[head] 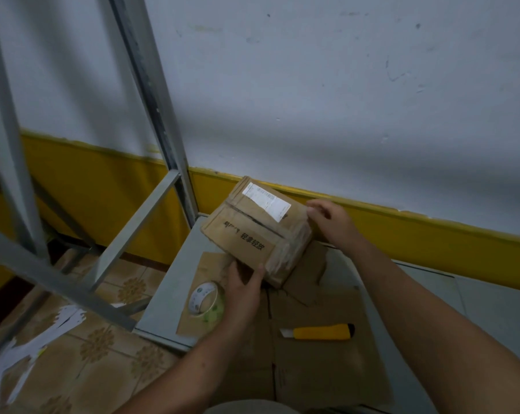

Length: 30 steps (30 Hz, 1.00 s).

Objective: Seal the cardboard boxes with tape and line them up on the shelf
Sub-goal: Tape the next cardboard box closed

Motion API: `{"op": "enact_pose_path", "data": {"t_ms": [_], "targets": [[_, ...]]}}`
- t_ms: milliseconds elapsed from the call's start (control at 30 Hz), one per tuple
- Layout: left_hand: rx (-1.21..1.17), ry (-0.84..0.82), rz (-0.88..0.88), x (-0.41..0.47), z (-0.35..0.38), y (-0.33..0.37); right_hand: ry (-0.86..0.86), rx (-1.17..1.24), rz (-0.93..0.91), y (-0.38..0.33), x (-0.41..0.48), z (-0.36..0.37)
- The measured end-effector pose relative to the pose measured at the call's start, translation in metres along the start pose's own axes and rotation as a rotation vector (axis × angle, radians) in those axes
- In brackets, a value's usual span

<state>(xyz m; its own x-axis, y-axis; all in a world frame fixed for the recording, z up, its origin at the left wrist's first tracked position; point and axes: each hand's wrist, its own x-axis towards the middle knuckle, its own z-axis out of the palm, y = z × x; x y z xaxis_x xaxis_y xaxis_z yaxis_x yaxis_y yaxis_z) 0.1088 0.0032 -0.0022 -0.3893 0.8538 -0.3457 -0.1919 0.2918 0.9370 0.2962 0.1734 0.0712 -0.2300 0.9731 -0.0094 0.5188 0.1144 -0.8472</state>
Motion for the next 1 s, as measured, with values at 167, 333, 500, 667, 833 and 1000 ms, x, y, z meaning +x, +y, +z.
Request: {"op": "enact_pose_path", "data": {"t_ms": [167, 333, 500, 667, 833, 1000], "targets": [[-0.051, 0.047, 0.157, -0.020, 0.005, 0.017, 0.071, 0.089, -0.079, -0.007, -0.016, 0.003], [0.022, 0.060, 0.362, -0.026, -0.009, 0.044, 0.217, 0.116, -0.108, -0.030, -0.043, 0.002], [-0.014, -0.005, 0.411, -0.021, -0.015, 0.068, 0.282, 0.135, -0.167, -0.038, -0.067, 0.007], [0.106, -0.052, 0.437, -0.017, -0.020, 0.068, 0.232, 0.049, -0.187, -0.022, -0.079, 0.014], [0.172, -0.086, 0.434, -0.012, -0.023, 0.061, 0.235, 0.124, -0.083, -0.012, -0.094, 0.034], [0.141, -0.051, 0.424, -0.008, -0.029, 0.068, 0.298, 0.165, -0.072, -0.011, -0.099, 0.031]]}}
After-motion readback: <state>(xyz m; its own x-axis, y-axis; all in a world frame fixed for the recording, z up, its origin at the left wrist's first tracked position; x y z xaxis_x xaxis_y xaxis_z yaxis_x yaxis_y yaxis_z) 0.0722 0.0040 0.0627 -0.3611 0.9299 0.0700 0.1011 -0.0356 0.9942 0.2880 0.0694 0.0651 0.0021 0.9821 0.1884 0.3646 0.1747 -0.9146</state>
